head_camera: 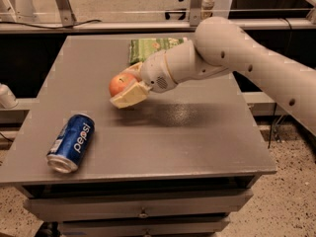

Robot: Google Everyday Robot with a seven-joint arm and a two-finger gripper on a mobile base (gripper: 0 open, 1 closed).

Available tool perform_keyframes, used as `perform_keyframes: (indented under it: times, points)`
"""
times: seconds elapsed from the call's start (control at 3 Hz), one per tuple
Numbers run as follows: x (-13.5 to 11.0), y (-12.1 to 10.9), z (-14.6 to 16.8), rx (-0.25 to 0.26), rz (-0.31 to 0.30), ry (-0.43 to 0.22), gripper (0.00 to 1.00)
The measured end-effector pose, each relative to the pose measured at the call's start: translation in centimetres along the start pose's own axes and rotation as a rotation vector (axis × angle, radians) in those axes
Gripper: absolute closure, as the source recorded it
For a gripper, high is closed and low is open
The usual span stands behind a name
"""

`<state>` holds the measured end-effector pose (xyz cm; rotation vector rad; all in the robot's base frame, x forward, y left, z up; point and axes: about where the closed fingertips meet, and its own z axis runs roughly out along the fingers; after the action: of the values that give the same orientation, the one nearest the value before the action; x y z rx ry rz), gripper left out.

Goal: Move apple near pepsi can

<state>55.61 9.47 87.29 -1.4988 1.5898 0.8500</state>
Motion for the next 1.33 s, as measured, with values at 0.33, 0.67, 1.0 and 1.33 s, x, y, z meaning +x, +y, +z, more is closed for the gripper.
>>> perform_keyframes:
  times: [0.33, 0.67, 1.0, 1.33]
  points:
    - [0.5, 3.1, 0.6, -0.036, -0.004, -0.017, 1.0]
    - [1.1, 5.6, 1.2, -0.069, -0.004, -0.021, 1.0]
    - [0.9, 7.7, 1.2, -0.092, -0.016, -0.035, 1.0]
    - [0.5, 9.6, 1.3, -0.111, -0.026, -0.051, 1.0]
